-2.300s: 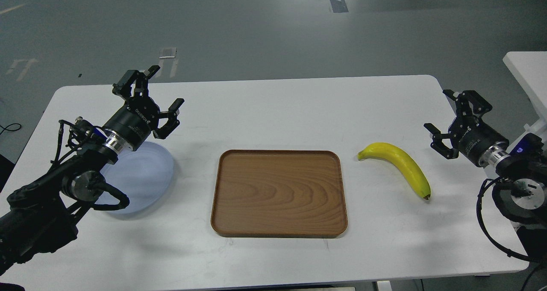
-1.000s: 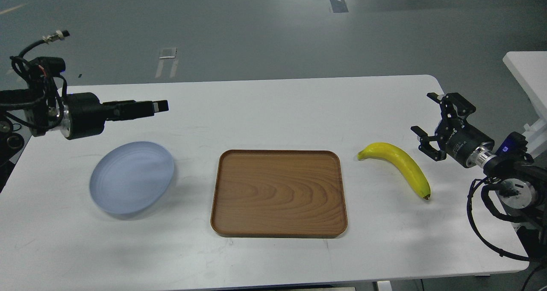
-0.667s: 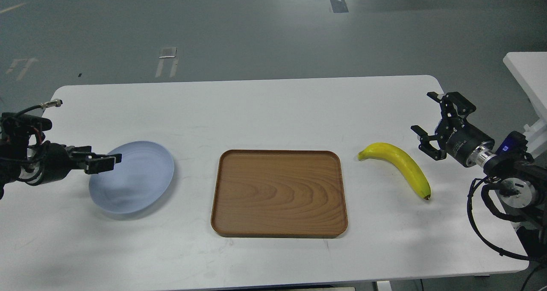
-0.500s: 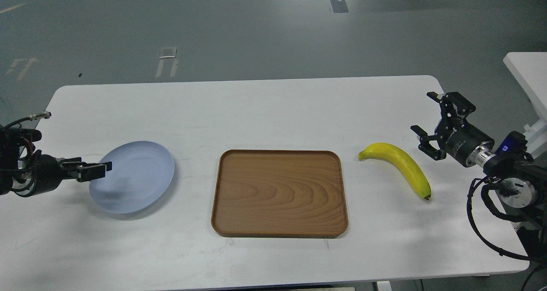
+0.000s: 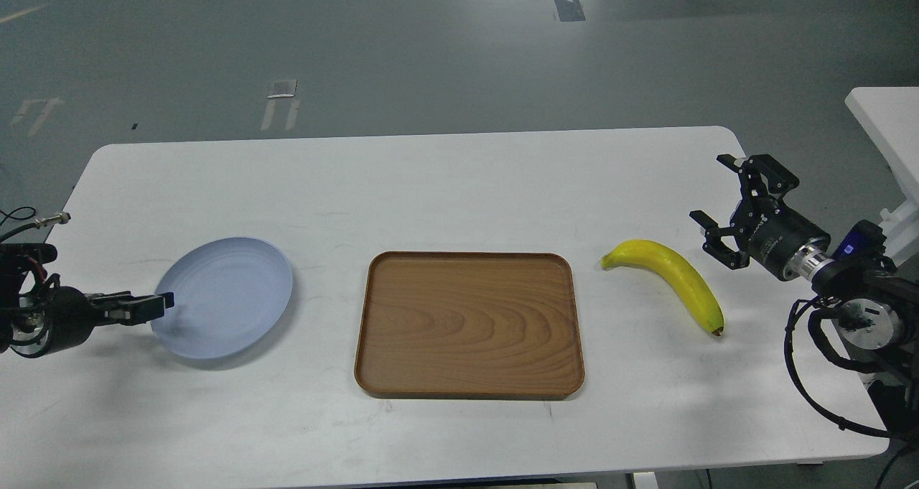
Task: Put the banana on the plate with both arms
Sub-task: 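Grip the plate rim with the left gripper and lift it, then carry the plate over the wooden tray and lower it onto the tray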
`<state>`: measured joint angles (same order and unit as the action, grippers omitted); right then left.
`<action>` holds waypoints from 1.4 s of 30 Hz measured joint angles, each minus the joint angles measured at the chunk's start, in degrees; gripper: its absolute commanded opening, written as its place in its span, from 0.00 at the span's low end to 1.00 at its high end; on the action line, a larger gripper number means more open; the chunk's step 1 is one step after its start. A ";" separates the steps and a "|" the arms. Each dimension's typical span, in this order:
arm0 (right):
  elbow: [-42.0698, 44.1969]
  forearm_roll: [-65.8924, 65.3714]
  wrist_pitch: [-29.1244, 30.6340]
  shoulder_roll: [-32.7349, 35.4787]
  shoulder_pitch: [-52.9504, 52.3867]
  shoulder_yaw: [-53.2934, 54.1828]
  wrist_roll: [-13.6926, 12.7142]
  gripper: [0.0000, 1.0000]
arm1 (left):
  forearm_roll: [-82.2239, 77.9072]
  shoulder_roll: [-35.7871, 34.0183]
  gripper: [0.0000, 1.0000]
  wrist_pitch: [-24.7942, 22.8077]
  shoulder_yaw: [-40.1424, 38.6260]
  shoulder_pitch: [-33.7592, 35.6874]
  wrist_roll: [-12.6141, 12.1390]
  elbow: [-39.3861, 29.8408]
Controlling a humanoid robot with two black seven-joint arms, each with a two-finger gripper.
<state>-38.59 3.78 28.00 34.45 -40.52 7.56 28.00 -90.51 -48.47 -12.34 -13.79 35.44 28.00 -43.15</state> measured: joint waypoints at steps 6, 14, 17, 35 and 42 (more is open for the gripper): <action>0.00 0.00 0.00 0.00 0.00 0.00 0.00 1.00 | 0.16 0.34 0.11 -0.12 0.00 0.00 0.00 -0.07; -0.02 -0.68 0.00 0.00 0.00 0.00 0.00 1.00 | 0.93 0.69 0.00 -0.14 -0.02 0.14 0.00 -0.08; -0.08 -0.70 0.00 0.00 0.04 0.00 0.00 1.00 | 2.84 1.30 0.00 -0.07 -0.04 0.37 0.00 -0.11; 0.00 -1.24 0.00 0.15 -0.16 0.00 0.00 1.00 | 11.02 1.51 0.00 -6.34 -0.12 12.86 -0.01 -6.38; 0.34 -1.24 0.00 0.51 -0.18 0.01 0.00 1.00 | 10.91 6.08 0.00 -7.84 0.65 17.80 -0.01 -17.61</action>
<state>-38.25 2.55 28.00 34.96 -40.70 7.56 28.00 -79.60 -42.38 -20.19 -13.14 53.24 28.00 -60.76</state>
